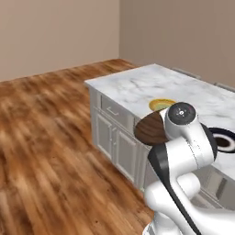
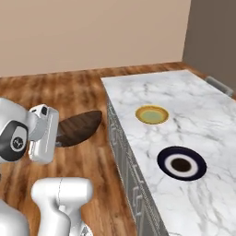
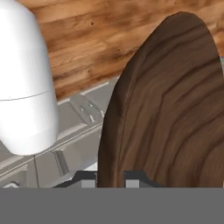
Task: Move the bowls from the cabinet to the plates on the dining table.
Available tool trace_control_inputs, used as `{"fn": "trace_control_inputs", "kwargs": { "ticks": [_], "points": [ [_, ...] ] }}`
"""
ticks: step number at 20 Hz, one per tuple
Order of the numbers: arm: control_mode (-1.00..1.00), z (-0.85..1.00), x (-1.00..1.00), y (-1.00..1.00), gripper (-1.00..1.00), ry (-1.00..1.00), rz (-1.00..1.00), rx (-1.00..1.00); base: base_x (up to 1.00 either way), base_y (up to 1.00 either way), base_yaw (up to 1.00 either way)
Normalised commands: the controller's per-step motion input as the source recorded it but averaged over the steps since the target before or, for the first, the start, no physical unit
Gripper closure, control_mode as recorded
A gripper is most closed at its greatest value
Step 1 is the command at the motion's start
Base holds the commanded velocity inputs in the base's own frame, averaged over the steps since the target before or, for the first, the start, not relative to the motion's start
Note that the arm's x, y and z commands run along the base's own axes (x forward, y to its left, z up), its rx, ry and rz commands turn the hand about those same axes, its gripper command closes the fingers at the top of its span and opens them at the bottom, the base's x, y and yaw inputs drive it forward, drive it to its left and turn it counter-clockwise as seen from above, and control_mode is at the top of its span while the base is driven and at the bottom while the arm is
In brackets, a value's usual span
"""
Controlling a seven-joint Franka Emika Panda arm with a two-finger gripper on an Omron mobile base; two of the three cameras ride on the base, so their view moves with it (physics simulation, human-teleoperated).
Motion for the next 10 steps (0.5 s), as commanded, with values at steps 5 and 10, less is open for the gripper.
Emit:
{"fn": "trace_control_inputs", "kwargs": {
  "ticks": [5,10],
  "points": [
    [1.00,0.00,0.00,0.00,1.00,0.00,0.00,0.00,0.24,0.50,-0.50],
    [1.00,0.00,0.00,0.00,1.00,0.00,0.00,0.00,0.37,0.61,-0.48]
  ]
}}
